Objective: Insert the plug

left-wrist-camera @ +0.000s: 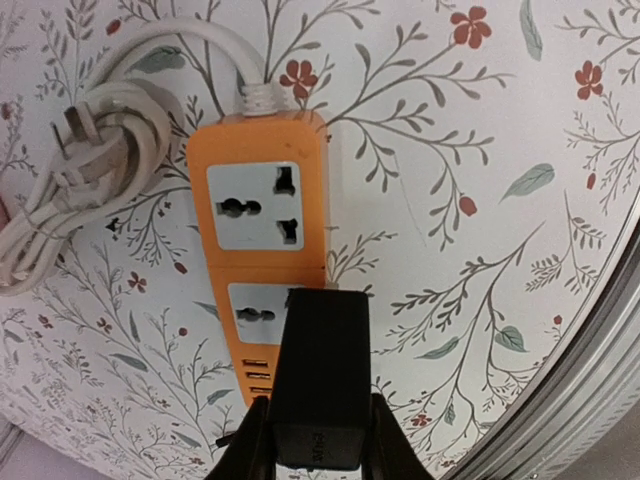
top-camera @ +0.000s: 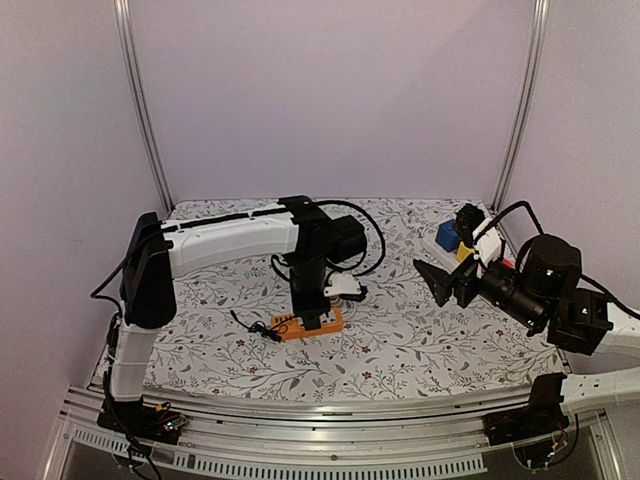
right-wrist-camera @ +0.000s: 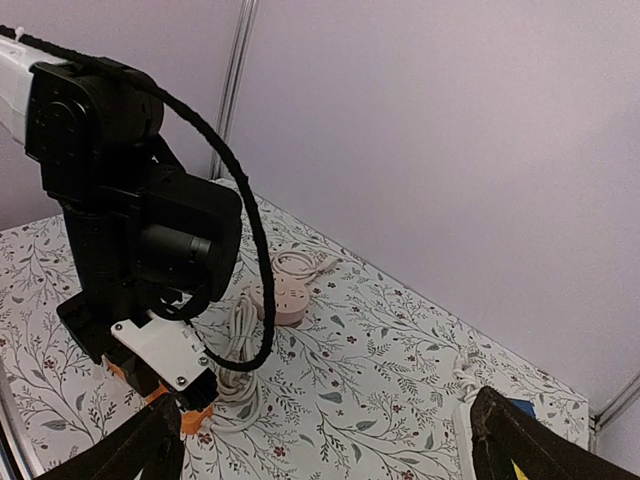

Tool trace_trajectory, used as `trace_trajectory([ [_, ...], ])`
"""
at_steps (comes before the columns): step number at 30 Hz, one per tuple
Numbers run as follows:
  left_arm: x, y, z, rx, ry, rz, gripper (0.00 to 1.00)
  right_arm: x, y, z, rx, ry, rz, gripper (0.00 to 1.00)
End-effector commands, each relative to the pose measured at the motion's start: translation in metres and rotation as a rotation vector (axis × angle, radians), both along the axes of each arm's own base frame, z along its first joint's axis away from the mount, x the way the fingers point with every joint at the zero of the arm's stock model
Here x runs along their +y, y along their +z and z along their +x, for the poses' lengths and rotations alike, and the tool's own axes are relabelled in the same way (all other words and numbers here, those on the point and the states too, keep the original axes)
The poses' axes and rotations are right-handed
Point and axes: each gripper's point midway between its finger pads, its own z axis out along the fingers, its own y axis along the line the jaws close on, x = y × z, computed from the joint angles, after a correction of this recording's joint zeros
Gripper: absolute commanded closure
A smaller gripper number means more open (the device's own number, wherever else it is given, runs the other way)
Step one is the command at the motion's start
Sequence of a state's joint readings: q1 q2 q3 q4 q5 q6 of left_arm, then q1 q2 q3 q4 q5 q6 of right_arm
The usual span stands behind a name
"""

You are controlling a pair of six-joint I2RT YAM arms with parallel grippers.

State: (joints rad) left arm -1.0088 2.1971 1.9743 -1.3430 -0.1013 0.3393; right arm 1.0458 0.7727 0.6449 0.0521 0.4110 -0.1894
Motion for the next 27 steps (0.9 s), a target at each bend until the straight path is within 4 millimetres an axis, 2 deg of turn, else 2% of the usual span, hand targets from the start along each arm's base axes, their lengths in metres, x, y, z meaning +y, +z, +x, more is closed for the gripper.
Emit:
trace_trajectory([
  [1,0.023,0.036,-0.015,-0.009,-0.033,0.057,1.0,0.001,-0.012,0.003,0.015,-0.008,-0.042,0.01],
  [5,0.026,0.033,-0.017,0.011,-0.037,0.065,1.0,0.004,-0.011,0.005,0.013,-0.006,-0.052,0.01],
  [11,0.041,0.022,0.001,0.025,0.007,0.107,1.0,0.005,-0.012,0.005,0.015,-0.002,-0.055,0.01],
  [14,0.042,0.018,0.006,0.015,-0.002,0.122,1.0,0.004,-0.012,0.005,0.013,-0.006,-0.056,0.01],
  [23,0.039,0.005,-0.001,0.065,0.002,0.125,1.0,0.001,-0.012,0.003,0.011,-0.007,-0.053,0.01],
  [27,0.043,0.001,0.001,0.058,0.006,0.153,1.0,0.0,-0.011,0.002,0.009,-0.006,-0.048,0.01],
])
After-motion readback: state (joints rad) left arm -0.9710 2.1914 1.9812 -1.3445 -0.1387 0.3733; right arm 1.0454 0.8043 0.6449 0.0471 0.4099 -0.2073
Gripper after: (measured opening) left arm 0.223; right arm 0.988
